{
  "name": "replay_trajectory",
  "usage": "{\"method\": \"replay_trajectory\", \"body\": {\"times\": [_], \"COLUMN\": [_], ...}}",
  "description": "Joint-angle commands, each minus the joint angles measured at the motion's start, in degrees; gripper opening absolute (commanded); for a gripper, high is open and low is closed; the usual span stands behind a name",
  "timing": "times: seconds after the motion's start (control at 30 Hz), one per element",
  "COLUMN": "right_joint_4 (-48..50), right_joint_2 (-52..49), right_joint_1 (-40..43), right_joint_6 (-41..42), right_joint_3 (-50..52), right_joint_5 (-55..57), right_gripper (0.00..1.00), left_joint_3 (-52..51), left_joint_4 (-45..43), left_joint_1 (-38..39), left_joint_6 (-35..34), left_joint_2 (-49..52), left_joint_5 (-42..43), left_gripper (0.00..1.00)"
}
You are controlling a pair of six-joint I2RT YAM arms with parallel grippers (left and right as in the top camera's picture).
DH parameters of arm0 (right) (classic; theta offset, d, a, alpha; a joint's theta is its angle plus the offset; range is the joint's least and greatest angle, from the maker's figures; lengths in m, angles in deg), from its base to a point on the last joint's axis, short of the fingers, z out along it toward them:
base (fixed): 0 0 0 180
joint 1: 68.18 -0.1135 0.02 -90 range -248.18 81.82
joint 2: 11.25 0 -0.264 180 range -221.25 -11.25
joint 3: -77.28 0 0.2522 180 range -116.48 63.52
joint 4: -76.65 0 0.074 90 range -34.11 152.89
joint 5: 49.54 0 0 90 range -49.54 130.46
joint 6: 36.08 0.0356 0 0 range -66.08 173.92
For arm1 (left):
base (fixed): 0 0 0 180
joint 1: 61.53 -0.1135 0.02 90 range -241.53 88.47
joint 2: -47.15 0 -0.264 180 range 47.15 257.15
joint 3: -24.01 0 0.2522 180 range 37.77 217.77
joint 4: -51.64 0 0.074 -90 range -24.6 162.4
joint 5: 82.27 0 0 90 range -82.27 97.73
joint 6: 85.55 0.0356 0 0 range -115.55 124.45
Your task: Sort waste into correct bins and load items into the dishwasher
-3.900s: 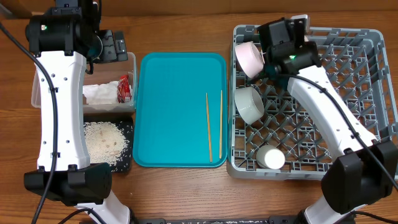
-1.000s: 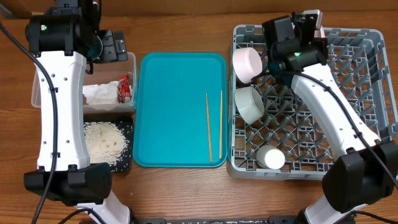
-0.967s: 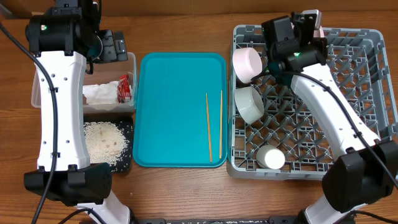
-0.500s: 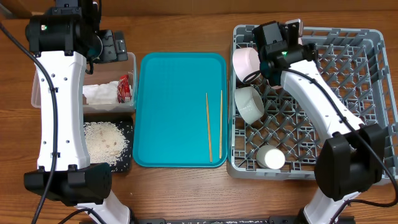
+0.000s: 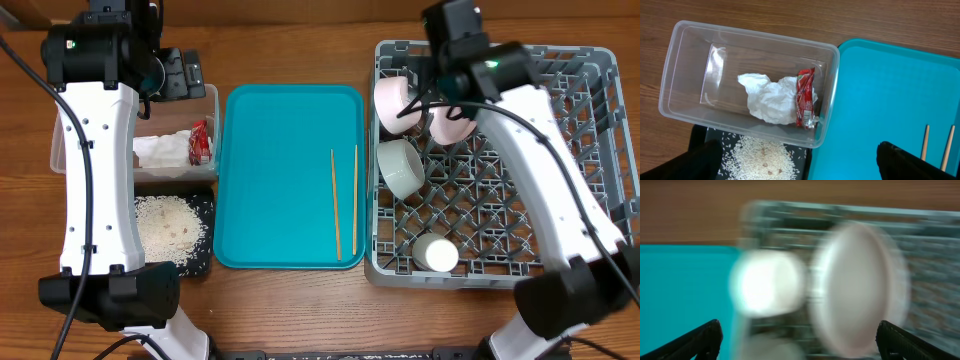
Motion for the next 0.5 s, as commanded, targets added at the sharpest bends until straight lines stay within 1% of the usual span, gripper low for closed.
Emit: {"method": "replay_trajectory", "body": {"times": [0.0, 0.03, 0.1, 0.27, 0.33, 0.37, 0.47], "right_joint_4": [3.39, 5.55, 5.31, 1.25, 0.17, -0.2, 0.13], "right_joint_2": [0.98, -0.96, -2.89, -9.35, -12.44, -14.56, -18.64], "right_joint_1": [-0.7, -3.61, -6.86, -14.71, -17.29, -18.47, -19.76], "right_joint_6": [0.96, 4.13, 6.97, 8.7, 9.05, 10.71, 15.89], "right_joint_3": [-0.55, 1.4, 2.75, 3.15, 3.15, 3.15, 3.15], "right_joint_5": [-34.64, -33.99, -27.8, -17.25, -13.62, -11.41, -9.97], "right_gripper": [0.93, 0.89, 0.88, 0.8, 0.77, 0.75, 0.67], "left_joint_3": [-0.15, -0.15, -0.15, -0.15, -0.15, -0.15, -0.15], "left_joint_4": [0.0, 0.0, 0.0, 0.02, 0.02, 0.02, 0.0], "left_joint_1": [-0.33, -0.33, -0.33, -0.33, -0.33, -0.33, -0.33], "left_joint_6": [-0.37, -0.37, -0.37, -0.37, -0.37, -0.37, -0.37], "left_joint_2": [0.59, 0.59, 0.59, 0.59, 0.59, 0.59, 0.59], "left_joint_5": [-0.68, -0.7, -0.68, -0.68, -0.68, -0.68, -0.68], "left_gripper": [1.0, 1.0, 1.0, 1.0, 1.0, 1.0, 1.0]}}
